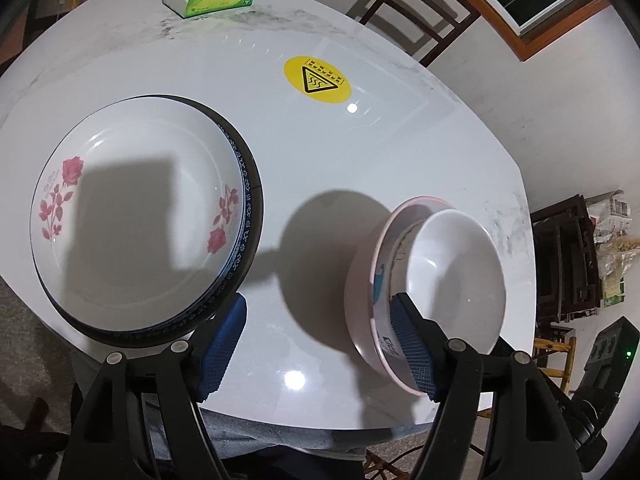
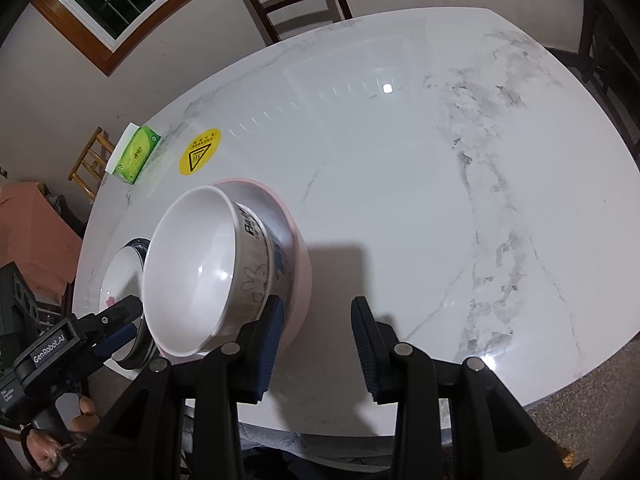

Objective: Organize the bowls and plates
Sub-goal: 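Grasp the rim of the pink bowl with the left gripper, then lift the pink bowl with its nested bowls using the left gripper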

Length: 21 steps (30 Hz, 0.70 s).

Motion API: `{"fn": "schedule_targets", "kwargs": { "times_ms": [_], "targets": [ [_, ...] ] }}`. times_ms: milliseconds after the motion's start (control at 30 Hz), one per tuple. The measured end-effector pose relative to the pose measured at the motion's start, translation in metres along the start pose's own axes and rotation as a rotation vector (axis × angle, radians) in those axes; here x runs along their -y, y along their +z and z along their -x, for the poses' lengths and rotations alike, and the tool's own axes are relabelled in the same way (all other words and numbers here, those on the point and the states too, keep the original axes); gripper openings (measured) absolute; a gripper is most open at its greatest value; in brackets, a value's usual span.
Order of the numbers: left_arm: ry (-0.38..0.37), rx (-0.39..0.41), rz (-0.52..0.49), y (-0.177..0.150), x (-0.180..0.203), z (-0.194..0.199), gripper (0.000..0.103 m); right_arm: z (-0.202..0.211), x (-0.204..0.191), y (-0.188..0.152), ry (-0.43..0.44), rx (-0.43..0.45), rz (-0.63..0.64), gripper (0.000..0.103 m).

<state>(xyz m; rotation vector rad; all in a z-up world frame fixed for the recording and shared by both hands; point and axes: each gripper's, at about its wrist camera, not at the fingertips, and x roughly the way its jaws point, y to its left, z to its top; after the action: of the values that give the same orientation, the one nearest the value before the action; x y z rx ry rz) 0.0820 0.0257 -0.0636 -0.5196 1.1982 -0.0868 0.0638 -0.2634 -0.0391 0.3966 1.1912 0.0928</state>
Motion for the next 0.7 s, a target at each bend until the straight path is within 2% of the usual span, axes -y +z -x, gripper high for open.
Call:
{"fn": "schedule_targets", "kwargs": {
  "times_ms": [233, 433, 700],
  "targets": [
    [0.031, -0.02, -0.008, 0.004, 0.002, -0.011, 0.068, -0.007, -0.005, 0.003, -0.036, -0.004, 0.015, 0.036],
    [0.047, -0.04, -0.019, 0.004, 0.005, -0.022, 0.058, -0.015, -0.007, 0.006, -0.058, -0.009, 0.023, 0.036],
    [0.047, -0.054, -0.031, 0.005, 0.008, -0.032, 0.05, -0.027, -0.009, 0.01, -0.085, -0.027, 0.038, 0.036]
  ]
}}
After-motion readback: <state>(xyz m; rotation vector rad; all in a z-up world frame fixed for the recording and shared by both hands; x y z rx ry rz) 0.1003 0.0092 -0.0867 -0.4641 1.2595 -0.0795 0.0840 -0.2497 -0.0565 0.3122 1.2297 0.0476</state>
